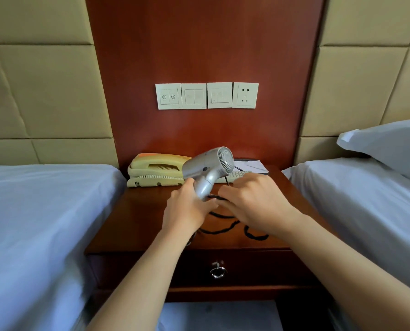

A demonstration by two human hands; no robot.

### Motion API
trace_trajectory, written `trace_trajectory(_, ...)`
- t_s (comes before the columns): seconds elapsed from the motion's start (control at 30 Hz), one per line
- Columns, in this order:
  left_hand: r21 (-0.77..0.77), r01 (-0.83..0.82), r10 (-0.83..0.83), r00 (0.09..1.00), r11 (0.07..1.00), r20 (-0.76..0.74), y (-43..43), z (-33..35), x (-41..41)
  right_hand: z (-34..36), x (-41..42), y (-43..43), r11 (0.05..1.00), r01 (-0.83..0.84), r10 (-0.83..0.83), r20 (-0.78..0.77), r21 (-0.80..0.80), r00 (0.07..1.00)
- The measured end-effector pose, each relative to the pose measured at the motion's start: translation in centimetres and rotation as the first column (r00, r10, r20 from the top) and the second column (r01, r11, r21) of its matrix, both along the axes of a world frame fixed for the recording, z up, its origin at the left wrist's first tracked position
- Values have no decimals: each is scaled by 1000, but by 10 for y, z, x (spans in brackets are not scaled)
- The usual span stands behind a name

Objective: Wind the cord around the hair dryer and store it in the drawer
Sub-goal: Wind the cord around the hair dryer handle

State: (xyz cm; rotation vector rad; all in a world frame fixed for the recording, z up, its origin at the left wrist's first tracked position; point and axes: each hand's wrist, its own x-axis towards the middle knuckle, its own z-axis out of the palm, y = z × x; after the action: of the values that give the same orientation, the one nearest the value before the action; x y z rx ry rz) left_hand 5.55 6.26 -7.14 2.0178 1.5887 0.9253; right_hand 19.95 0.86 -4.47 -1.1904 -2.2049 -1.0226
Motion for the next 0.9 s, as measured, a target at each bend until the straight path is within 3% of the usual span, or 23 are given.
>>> trace_trajectory(0.2,64,-28,25,999,998,35,-8,6,-5,-5,-10,-5,999,-38,38,-40,11,998)
trace_trajectory(0.37,150,-58,62,998,987,-20,-12,7,-11,-5,5,-3,983,81,-141,-388,-166,911)
trace_trajectory(0.47,116,-52,58,997,992,-48,-12,4,-12,-9,12,4,920,-27,-234,-603,-391,762)
trace_trajectory(0.53,90,-55,59,997,994,-44,-11,1,-13,-8,8,6,846,-200,-299,-750,-495,589)
trace_trajectory(0.6,73,-61,64,997,995,-43,-9,0,-14,-9,4,6,727,-470,-368,-862,-500,348)
trace_trajectory(0.67,64,-63,66,997,996,-47,-7,-1,-16,-10,5,7,609,-620,-445,-860,-495,249)
trace_trajectory(0.77,60,-65,68,996,996,-58,-5,-3,-20,-9,8,5,468,-689,-487,-812,-554,321)
trace_trajectory(0.9,49,-49,53,995,998,-88,-5,-6,-24,-4,12,4,510,-600,-426,-787,-617,447)
